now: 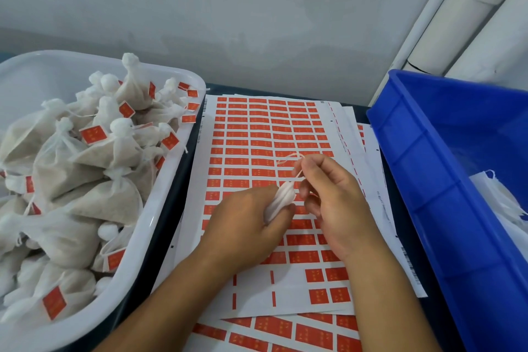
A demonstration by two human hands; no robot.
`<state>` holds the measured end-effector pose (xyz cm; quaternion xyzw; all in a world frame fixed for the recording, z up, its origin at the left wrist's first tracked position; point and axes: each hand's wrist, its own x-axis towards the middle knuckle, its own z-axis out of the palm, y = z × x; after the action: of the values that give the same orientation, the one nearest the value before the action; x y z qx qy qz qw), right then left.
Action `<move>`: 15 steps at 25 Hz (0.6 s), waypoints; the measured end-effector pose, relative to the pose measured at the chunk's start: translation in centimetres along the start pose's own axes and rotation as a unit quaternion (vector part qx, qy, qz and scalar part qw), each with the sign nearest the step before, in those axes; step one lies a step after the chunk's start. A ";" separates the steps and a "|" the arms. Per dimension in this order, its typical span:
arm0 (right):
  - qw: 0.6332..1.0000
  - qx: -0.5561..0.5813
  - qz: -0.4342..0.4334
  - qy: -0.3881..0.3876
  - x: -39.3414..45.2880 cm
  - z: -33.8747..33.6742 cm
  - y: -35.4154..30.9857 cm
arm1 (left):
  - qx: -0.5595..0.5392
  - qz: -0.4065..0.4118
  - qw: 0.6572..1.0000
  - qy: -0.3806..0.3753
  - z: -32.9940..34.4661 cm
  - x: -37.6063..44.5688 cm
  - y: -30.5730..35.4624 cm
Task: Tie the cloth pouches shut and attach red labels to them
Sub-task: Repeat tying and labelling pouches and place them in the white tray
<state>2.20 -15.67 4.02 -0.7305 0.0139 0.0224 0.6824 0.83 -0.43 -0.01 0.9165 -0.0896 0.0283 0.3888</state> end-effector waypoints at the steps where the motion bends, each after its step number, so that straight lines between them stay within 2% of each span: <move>1: 1.000 0.019 0.004 0.007 0.0 -0.1 -0.1 | 0.002 -0.002 1.000 -0.004 0.0 0.0 0.0; 5: 0.996 0.091 0.005 0.025 0.1 -0.4 -0.4 | 0.021 0.005 1.000 -0.001 0.1 -0.1 0.0; 8: 0.993 0.112 -0.027 0.012 0.1 -0.5 -0.7 | 0.021 0.033 0.999 0.023 -0.2 -0.3 0.5; 10: 0.994 0.093 -0.063 0.017 -0.1 -0.6 -0.9 | -0.029 0.037 0.997 0.068 -0.7 -0.4 1.0; 12: 0.994 0.058 -0.088 0.033 -0.2 -0.6 -1.1 | -0.088 0.008 0.990 0.106 -1.1 -0.3 1.5; 13: 0.994 0.046 -0.095 0.037 -0.3 -0.5 -1.0 | -0.130 -0.017 0.988 0.086 -1.4 -0.2 1.6; 15: 0.993 0.028 -0.106 0.032 -0.4 -0.4 -1.0 | -0.214 -0.063 0.974 -0.024 -1.6 -0.2 1.8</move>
<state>1.84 -16.02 5.04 -0.7086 -0.0414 -0.0735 0.7005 0.36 -0.47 2.39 0.8162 -0.0445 -0.0379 0.5748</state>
